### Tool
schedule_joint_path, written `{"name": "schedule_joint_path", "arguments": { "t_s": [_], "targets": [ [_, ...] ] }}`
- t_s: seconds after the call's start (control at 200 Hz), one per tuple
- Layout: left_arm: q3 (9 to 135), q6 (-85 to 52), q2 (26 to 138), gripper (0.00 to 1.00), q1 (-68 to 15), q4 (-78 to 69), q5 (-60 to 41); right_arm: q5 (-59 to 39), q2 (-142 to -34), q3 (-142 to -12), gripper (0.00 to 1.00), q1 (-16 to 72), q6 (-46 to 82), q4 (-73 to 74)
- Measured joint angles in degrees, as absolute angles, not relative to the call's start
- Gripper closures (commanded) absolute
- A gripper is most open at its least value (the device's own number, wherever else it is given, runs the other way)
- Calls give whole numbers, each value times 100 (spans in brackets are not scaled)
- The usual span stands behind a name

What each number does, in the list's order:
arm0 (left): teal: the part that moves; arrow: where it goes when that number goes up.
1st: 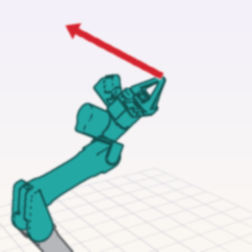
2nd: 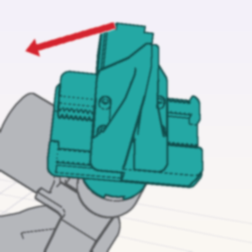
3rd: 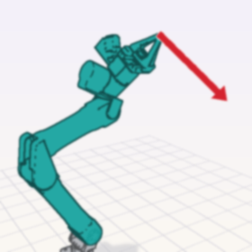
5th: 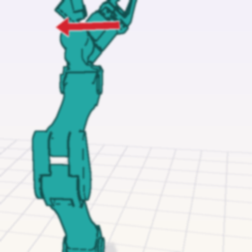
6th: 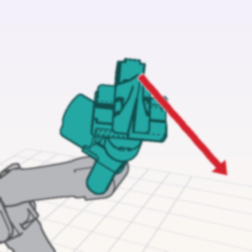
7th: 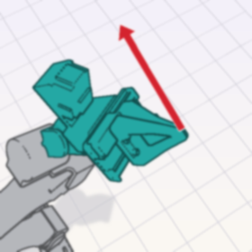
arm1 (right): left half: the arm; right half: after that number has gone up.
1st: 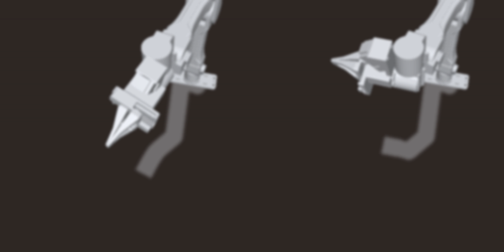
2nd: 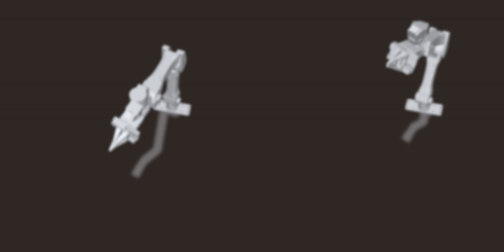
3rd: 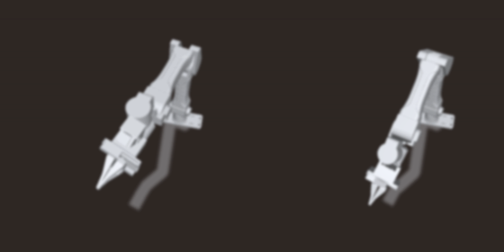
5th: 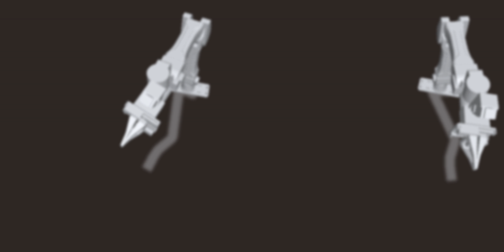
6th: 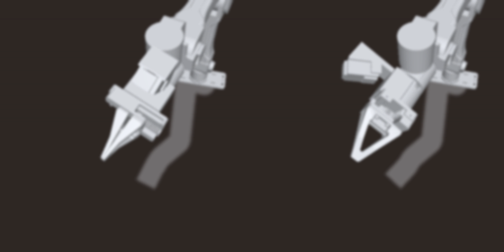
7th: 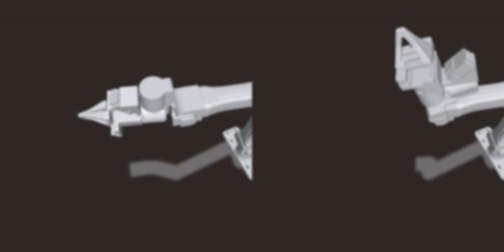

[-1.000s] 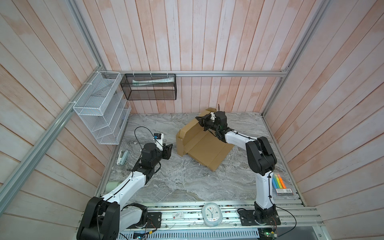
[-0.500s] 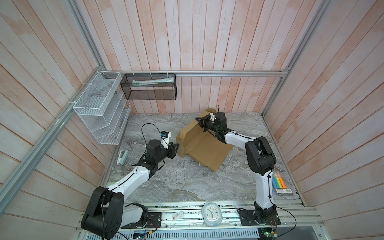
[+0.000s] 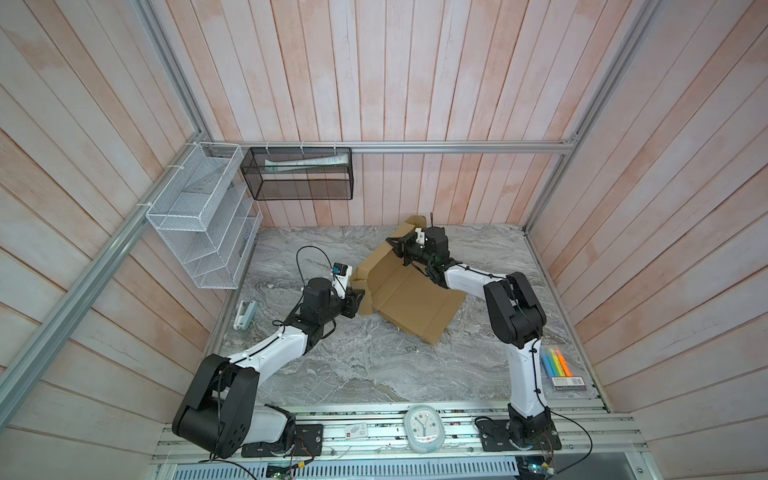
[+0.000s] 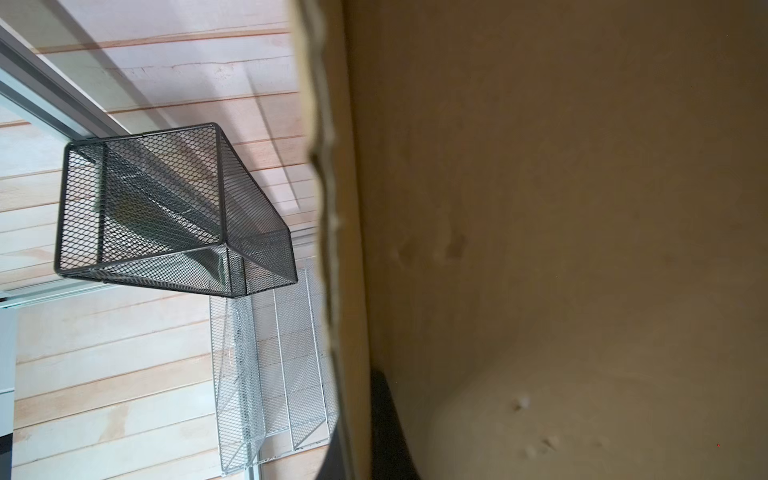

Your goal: Fold the paper box

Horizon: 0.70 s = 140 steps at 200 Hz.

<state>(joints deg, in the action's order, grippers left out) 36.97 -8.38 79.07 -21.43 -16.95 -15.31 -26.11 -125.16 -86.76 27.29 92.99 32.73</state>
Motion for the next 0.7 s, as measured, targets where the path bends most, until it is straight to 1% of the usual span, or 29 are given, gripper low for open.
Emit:
{"name": "schedule_joint_path", "arguments": {
  "t_s": [0.33, 0.485, 0.7],
  "targets": [
    [3697, -875, 7964, 60, -2331, -1874, -1522, -2689, -12645, -8796, 100, 2757, 9299, 3341],
    [3697, -923, 8016, 63, -2381, -1942, -1514, -2694, -12667, -8825, 100, 2781, 9299, 3339],
    [3697, -1039, 8169, 63, -2532, -1994, -1352, -2692, -12674, -8840, 100, 2799, 9299, 3334]
  ]
}}
